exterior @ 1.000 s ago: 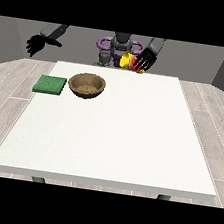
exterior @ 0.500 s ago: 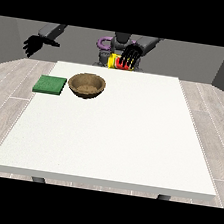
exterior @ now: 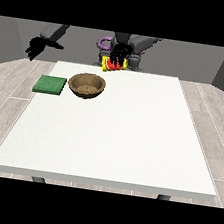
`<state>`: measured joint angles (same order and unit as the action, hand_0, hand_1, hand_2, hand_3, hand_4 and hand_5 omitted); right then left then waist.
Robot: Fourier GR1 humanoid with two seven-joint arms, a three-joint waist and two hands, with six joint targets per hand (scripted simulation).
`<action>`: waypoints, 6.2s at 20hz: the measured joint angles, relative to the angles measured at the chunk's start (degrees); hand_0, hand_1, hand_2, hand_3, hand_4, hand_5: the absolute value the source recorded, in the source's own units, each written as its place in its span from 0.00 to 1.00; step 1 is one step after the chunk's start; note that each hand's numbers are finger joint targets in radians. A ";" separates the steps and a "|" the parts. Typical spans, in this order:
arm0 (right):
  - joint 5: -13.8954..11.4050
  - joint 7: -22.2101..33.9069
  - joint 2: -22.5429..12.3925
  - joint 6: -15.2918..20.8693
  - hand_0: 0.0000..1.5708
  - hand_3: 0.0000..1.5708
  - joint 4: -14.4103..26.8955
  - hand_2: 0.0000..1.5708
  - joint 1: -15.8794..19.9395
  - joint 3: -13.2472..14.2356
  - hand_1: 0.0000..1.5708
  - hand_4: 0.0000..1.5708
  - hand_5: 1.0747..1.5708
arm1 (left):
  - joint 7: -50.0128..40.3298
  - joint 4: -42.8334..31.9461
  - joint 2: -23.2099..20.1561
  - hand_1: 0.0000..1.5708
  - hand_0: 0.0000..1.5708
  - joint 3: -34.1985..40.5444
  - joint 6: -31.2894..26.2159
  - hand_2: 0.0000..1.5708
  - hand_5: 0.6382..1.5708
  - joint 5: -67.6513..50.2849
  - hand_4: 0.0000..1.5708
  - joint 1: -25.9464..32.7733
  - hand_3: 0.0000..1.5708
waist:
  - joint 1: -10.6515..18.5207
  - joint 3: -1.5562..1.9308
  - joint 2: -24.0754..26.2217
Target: Pick the cup and pour the ball into the bowl, then pick the bowl and place it on the pad
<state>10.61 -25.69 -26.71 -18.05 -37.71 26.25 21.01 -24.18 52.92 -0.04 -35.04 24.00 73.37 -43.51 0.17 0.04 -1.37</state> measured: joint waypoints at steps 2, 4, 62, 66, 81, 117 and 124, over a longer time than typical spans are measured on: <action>-0.20 0.07 0.75 0.03 0.00 0.14 -0.22 0.00 0.83 -0.63 0.00 0.00 0.91 | -1.41 0.05 0.01 0.00 0.00 -2.03 -1.49 1.00 0.98 1.74 0.56 -0.16 1.00 | -0.97 -0.01 -0.31; 0.19 -0.18 0.40 -0.34 0.00 0.16 0.26 0.00 1.83 -0.29 0.00 0.00 0.91 | -2.02 0.70 0.02 0.20 0.20 -4.01 -3.36 1.00 0.96 3.35 0.61 -0.62 1.00 | -1.09 0.00 -1.13; 3.05 5.51 7.59 1.64 0.00 0.00 0.36 0.00 5.44 -3.17 0.00 0.06 0.94 | 37.88 10.66 -1.55 0.00 0.00 38.43 -12.48 0.00 0.96 -54.94 0.00 8.61 0.00 | 2.46 -0.06 -11.90; 3.21 2.63 8.40 1.65 0.00 0.00 3.65 0.00 5.40 -2.69 0.00 0.17 0.96 | 36.95 12.52 -0.80 0.00 0.00 36.77 -12.59 0.00 0.98 -55.22 0.00 9.09 0.00 | 3.60 -0.14 -12.04; 4.94 -3.40 8.41 3.85 0.00 0.00 7.91 0.00 7.18 0.46 0.00 0.23 0.95 | 32.91 19.87 -1.51 0.00 0.00 33.40 -16.03 0.00 0.99 -55.39 0.00 8.04 0.00 | 8.81 -1.49 -14.04; 1.11 28.15 2.72 13.67 1.00 1.00 7.75 1.00 13.59 -5.14 1.00 0.68 0.98 | 37.74 13.10 -7.95 0.00 0.00 42.23 -19.01 0.00 1.00 -61.32 0.00 14.80 0.00 | 2.52 -0.04 -5.00; 6.34 26.82 -4.89 6.67 1.00 1.00 9.51 1.00 13.65 0.78 1.00 0.68 0.98 | 40.80 15.43 -6.48 0.00 0.00 40.99 -17.17 0.00 0.99 -60.58 0.00 14.62 0.00 | 3.21 -0.02 -11.38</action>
<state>16.95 1.13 -31.60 -11.38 -28.21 39.90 21.79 16.62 68.34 -6.52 5.95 6.82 12.79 -28.90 3.38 0.02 -12.75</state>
